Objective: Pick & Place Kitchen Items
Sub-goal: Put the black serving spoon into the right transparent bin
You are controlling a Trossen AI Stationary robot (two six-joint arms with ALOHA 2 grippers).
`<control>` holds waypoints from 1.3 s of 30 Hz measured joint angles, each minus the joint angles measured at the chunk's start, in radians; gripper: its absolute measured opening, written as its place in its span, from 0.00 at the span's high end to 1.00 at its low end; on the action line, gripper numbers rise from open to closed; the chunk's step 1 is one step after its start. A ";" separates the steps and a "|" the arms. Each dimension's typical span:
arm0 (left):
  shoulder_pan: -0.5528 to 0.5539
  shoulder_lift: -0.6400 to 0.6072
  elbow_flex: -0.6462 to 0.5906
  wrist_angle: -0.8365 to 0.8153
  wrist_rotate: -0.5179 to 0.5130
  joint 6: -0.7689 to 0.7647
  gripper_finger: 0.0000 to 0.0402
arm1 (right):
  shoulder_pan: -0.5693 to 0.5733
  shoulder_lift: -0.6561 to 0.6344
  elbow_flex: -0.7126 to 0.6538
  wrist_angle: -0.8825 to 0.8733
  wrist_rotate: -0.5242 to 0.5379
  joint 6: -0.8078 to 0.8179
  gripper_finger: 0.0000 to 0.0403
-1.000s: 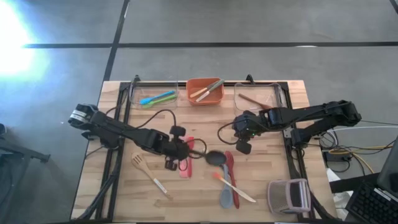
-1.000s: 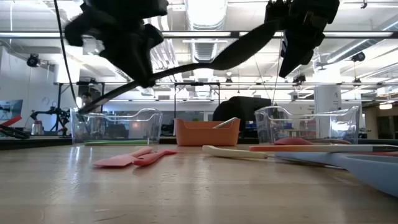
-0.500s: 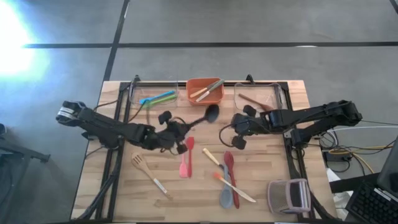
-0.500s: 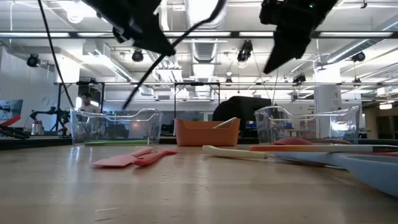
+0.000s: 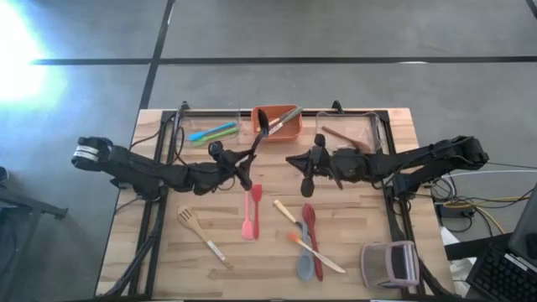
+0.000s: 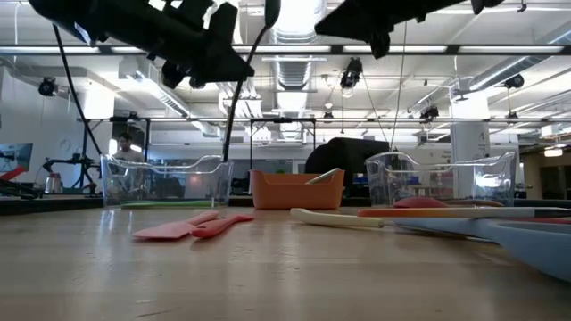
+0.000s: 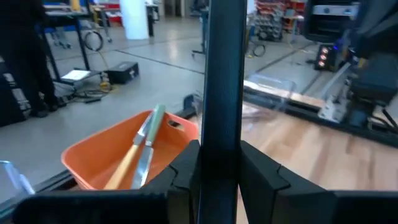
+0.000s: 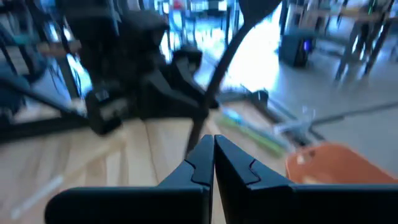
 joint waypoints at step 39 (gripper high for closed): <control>0.030 0.180 0.169 0.088 -0.045 0.167 0.80 | -0.144 0.323 0.236 0.327 0.076 0.042 0.61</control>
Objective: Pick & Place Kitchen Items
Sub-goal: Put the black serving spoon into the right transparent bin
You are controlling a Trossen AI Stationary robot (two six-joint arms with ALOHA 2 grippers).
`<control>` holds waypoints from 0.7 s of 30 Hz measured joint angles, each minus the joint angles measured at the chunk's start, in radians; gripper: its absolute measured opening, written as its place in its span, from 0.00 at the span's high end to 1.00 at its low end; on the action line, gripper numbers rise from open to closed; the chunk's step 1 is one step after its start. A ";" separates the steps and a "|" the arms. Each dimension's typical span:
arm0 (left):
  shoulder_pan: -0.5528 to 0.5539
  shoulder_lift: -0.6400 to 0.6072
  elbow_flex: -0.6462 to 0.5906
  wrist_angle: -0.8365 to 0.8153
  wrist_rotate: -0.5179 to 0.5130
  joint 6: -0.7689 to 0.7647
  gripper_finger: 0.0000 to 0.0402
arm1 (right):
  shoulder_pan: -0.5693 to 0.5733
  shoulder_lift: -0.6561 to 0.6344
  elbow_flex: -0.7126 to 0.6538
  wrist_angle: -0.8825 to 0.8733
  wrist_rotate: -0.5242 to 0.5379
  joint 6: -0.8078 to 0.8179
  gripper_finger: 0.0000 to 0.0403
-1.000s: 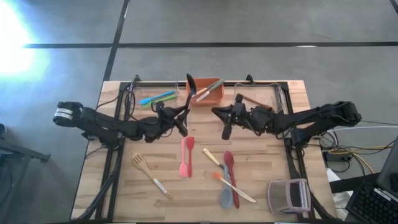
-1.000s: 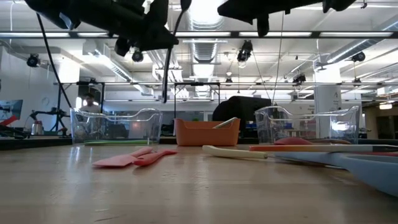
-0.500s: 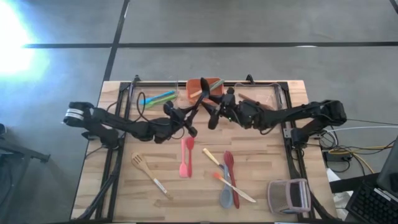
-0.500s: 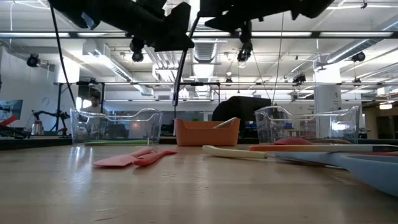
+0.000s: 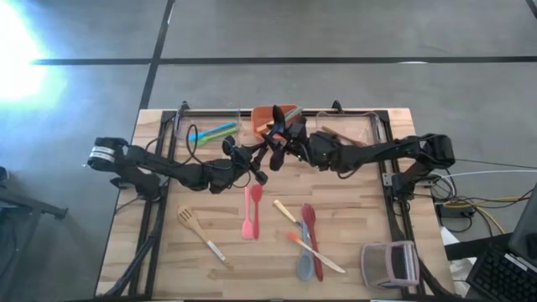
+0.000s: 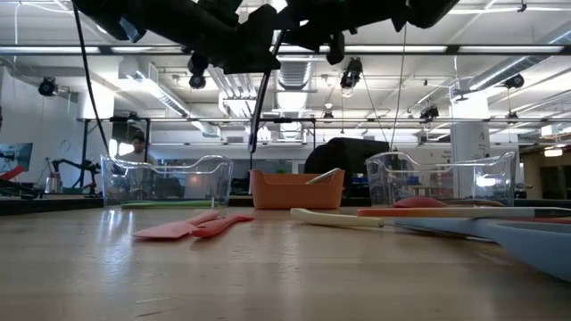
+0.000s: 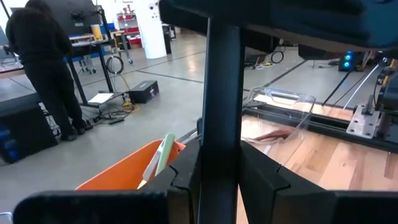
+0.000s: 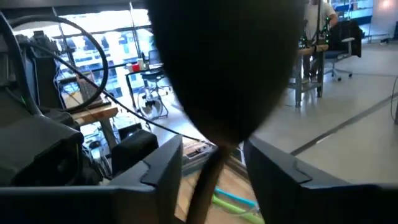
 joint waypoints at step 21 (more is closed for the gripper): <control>-0.001 -0.002 -0.002 -0.024 0.046 0.017 0.65 | 0.004 -0.022 0.022 -0.131 0.005 -0.080 0.98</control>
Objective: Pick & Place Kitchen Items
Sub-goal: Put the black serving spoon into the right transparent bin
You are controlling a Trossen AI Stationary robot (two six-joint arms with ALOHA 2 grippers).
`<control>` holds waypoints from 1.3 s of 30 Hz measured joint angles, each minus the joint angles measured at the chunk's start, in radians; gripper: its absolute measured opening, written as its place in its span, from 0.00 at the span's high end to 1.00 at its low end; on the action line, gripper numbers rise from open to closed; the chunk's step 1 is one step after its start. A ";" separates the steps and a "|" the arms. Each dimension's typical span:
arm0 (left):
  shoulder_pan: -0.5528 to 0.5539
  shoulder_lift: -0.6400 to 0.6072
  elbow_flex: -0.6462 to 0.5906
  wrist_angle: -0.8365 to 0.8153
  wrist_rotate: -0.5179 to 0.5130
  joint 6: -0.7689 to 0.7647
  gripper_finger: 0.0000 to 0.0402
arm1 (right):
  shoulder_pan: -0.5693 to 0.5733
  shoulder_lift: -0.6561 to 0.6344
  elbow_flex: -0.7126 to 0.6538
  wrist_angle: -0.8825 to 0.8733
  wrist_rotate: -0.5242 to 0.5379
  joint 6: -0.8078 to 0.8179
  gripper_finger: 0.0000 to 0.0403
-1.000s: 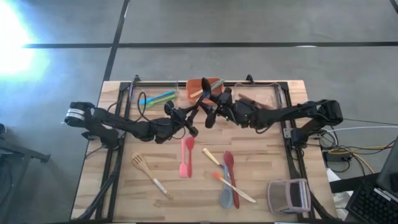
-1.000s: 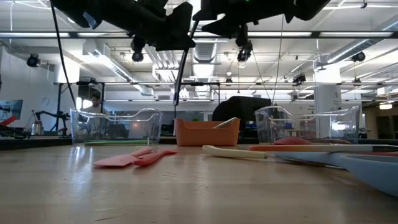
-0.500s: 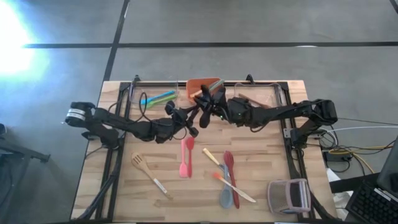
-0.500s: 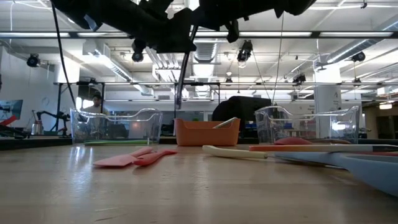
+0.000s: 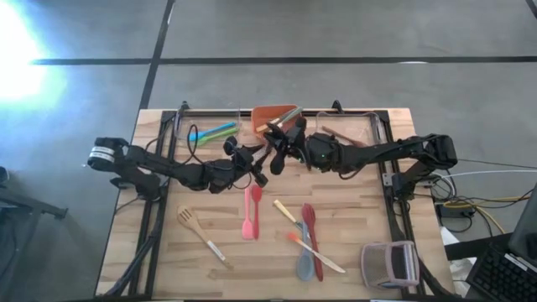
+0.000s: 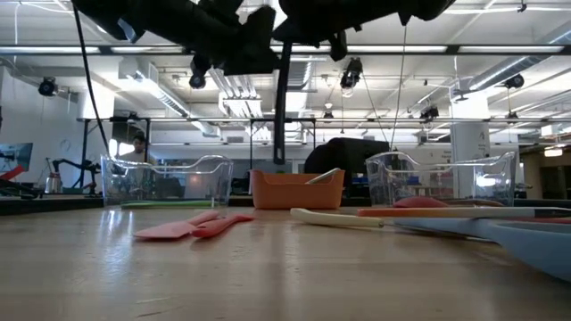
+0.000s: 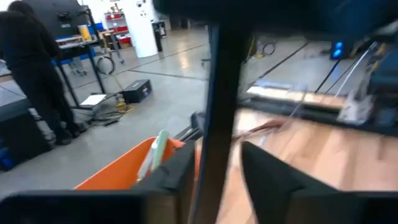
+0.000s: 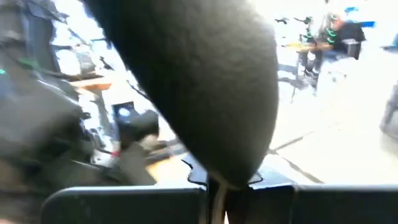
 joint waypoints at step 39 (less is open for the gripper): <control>-0.053 -0.004 0.000 -0.203 0.038 -0.180 0.26 | -0.389 -0.561 0.002 -1.071 0.067 0.064 0.97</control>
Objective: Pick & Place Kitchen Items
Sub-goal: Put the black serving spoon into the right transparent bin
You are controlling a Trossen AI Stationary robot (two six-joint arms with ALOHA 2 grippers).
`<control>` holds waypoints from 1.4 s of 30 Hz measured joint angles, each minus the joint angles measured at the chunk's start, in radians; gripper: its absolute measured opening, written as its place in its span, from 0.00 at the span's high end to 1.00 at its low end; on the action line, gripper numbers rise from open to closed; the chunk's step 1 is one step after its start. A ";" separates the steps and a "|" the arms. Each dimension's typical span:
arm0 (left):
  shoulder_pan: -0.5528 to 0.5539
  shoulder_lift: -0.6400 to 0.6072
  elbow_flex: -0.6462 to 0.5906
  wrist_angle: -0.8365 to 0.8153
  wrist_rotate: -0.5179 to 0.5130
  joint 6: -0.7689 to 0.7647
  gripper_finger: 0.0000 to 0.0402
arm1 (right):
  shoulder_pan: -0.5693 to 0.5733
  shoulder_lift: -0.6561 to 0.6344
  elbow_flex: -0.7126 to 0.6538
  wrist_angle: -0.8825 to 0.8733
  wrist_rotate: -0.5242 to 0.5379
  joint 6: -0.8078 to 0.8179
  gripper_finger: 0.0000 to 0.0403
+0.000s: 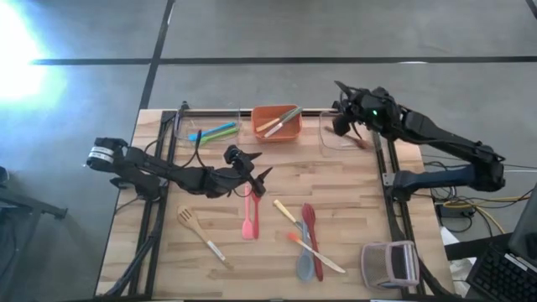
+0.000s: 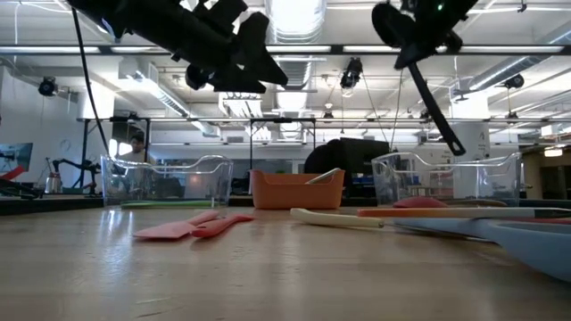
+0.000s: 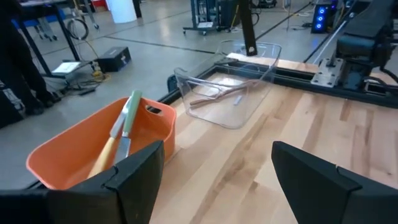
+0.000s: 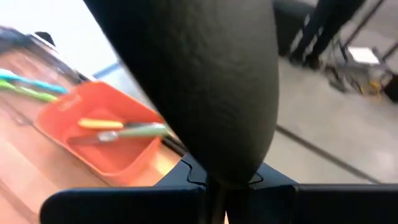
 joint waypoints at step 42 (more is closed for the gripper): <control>0.001 0.002 -0.001 -0.153 0.006 -0.048 0.26 | -0.330 0.576 0.235 -0.282 -0.322 -0.163 0.97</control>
